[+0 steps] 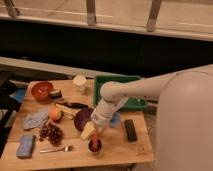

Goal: Place pepper in purple bowl

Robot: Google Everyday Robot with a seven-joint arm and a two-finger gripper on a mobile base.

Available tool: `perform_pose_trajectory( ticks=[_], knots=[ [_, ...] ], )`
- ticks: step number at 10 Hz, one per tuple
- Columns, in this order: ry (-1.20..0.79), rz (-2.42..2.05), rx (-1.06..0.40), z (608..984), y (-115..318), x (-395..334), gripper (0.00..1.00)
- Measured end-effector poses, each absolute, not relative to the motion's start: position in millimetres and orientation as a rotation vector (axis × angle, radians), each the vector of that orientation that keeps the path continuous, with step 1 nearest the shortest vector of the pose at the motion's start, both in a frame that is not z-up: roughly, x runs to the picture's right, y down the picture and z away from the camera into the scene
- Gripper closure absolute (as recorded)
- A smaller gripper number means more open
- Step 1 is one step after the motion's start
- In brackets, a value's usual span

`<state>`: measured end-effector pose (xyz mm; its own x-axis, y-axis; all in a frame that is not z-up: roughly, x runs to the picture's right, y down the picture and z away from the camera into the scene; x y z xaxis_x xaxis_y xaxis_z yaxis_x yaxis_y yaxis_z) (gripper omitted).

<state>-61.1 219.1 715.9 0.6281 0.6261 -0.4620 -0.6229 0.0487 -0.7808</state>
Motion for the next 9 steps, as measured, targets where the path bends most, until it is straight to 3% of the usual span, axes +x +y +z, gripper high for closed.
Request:
perform_pose_trajectory(
  ticks=[5, 6, 9],
  knots=[
    [-0.003, 0.996, -1.149, 727, 214, -57, 0.94],
    [-0.014, 1.006, -1.129, 722, 205, -52, 0.99],
    [-0.052, 1.012, -1.062, 696, 173, -41, 1.0]
  ],
)
